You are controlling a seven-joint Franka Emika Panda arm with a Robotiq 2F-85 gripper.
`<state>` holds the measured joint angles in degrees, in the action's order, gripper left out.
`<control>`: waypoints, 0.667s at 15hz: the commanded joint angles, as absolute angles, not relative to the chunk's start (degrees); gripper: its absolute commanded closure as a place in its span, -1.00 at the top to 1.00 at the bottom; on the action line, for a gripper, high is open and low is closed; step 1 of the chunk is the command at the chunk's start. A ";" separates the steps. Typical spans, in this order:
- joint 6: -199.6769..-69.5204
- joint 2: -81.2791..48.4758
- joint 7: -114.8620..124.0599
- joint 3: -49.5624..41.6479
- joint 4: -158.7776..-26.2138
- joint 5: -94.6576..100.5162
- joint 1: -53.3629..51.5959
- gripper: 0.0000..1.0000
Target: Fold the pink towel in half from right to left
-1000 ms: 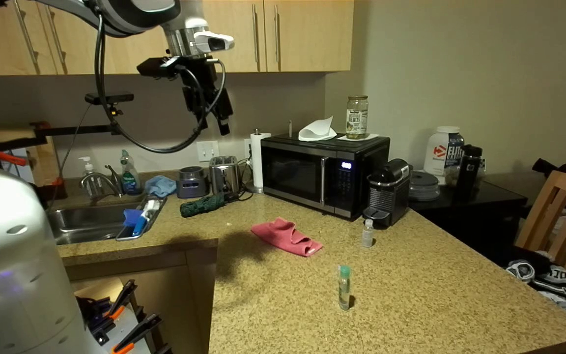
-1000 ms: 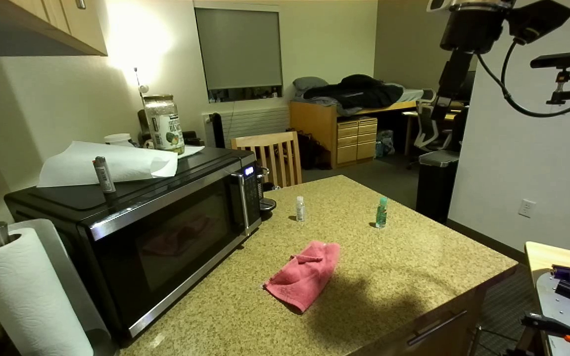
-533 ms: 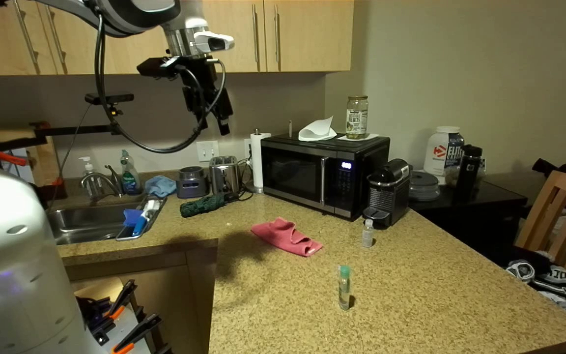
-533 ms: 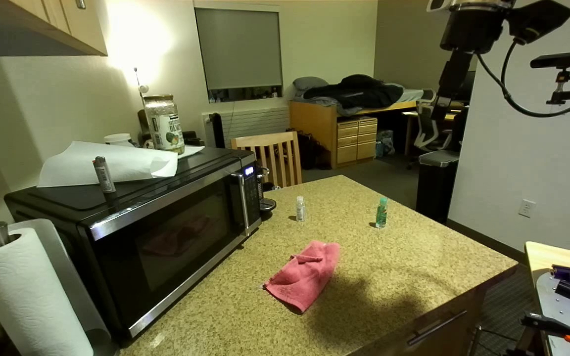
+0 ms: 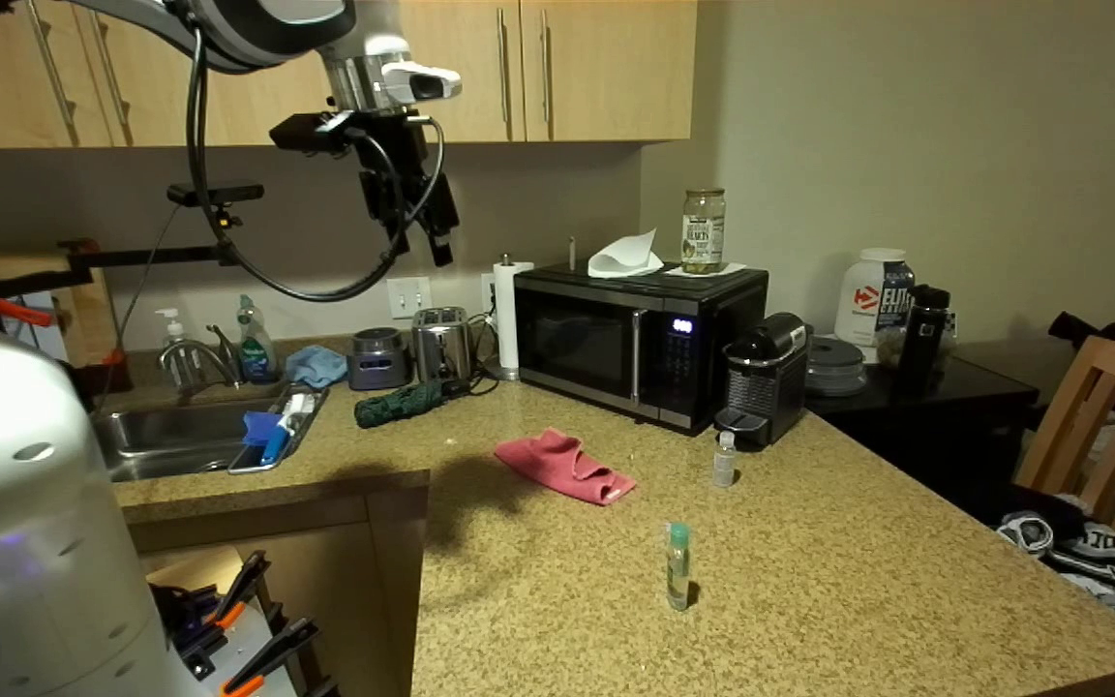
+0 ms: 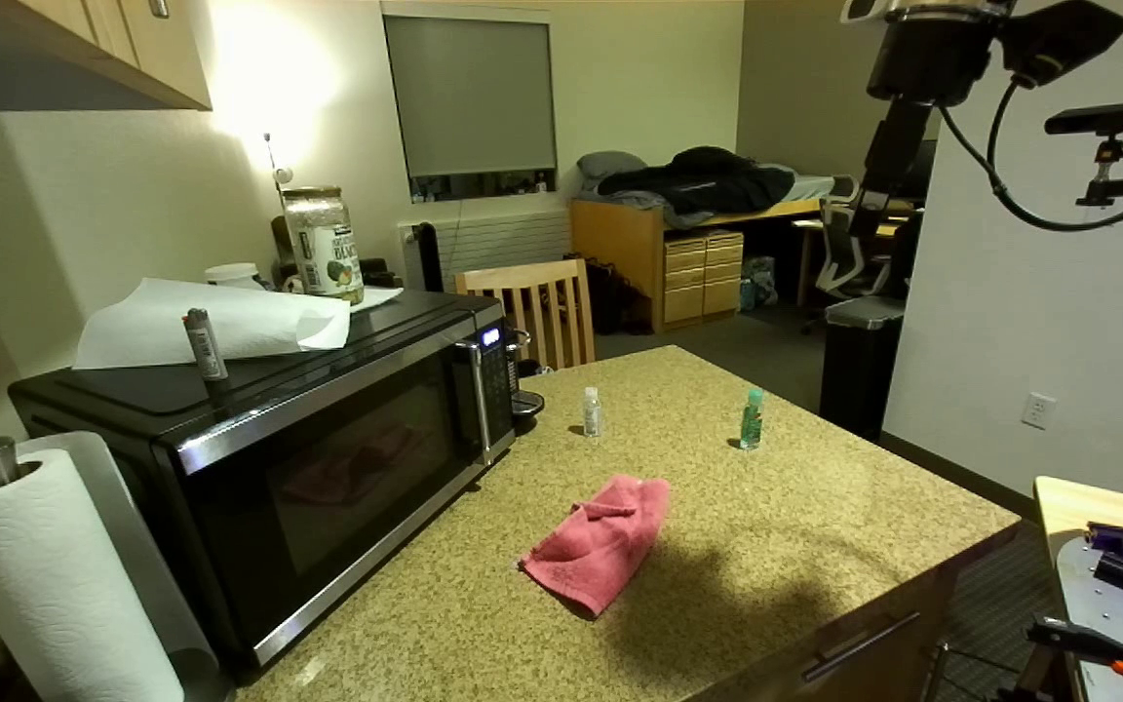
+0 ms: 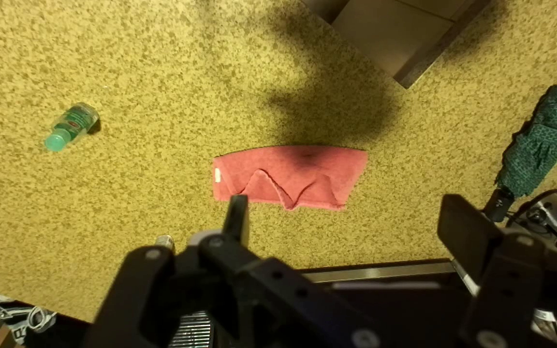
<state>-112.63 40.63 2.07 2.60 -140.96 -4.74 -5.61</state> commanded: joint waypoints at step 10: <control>-116.00 30.21 0.07 0.89 -140.34 -4.68 -3.78 1.00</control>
<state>-113.07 37.02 2.07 1.68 -141.03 -4.58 -4.68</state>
